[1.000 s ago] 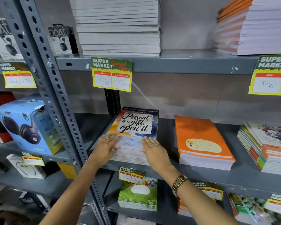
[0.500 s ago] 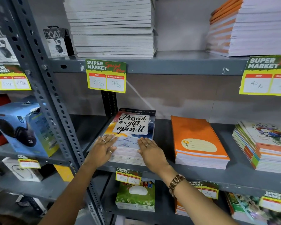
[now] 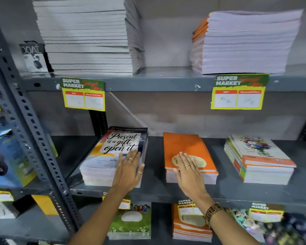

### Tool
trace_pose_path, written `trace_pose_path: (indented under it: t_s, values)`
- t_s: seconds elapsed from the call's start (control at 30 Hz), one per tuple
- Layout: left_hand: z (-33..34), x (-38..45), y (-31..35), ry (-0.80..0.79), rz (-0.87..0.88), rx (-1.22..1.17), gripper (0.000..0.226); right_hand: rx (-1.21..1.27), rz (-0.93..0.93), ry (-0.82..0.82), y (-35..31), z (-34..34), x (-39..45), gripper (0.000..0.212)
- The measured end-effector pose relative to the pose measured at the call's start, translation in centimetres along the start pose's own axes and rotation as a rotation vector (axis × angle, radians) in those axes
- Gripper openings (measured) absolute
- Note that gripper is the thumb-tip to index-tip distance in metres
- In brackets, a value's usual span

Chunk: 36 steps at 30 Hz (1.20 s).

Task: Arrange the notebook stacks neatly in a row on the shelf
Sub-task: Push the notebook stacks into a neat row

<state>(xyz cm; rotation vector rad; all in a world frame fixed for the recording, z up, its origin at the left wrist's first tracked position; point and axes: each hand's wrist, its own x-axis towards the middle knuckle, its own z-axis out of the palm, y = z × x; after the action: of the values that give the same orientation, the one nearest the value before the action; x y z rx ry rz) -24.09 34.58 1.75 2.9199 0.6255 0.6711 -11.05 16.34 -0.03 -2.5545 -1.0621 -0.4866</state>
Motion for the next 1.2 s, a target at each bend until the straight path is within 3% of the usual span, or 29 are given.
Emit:
trace_pose_path:
  t_s: [0.17, 0.3, 0.4, 0.47, 0.53, 0.63, 0.7, 0.77, 0.87, 1.2]
  values:
    - [1.8, 1.5, 4.2, -0.026, 0.048, -0.129, 0.081, -0.032, -0.036, -0.048, 4.3, -0.5, -0.2, 0.08]
    - [2.7, 2.2, 7.3, -0.117, 0.1, -0.133, 0.093, -0.066, -0.072, -0.098, 7.3, -0.4, -0.4, 0.064]
    - [3.8, 2.5, 9.2, -0.22, 0.073, -0.136, 0.067, -0.075, -0.164, -0.103, 9.0, -0.2, -0.6, 0.07]
    - [4.3, 2.5, 9.9, -0.271, 0.051, -0.147, 0.063, -0.042, -0.173, -0.132, 9.3, -0.6, -0.7, 0.055]
    - [4.6, 2.4, 10.5, -0.28, 0.023, -0.139, 0.061, -0.04, -0.205, -0.087, 10.0, -0.4, -0.6, 0.043]
    - [4.7, 2.4, 11.0, -0.267, -0.027, -0.151, 0.06, -0.06, -0.261, 0.014, 10.8, 0.3, -0.3, 0.041]
    - [4.7, 2.5, 11.3, -0.259, -0.046, -0.156, 0.059, -0.036, -0.288, -0.005, 11.0, 0.1, -0.2, 0.037]
    - [4.9, 2.4, 11.3, -0.258, -0.045, -0.161, 0.057, 0.025, -0.287, -0.063, 10.9, -0.2, -0.2, 0.05]
    - [5.1, 2.2, 11.1, -0.252, -0.043, -0.183, 0.055, 0.036, -0.28, 0.004, 11.2, -0.2, -0.1, 0.08]
    - [5.5, 2.4, 11.0, -0.217, -0.037, -0.344, 0.053, 0.099, -0.211, 0.042, 11.1, -0.5, -0.6, 0.081]
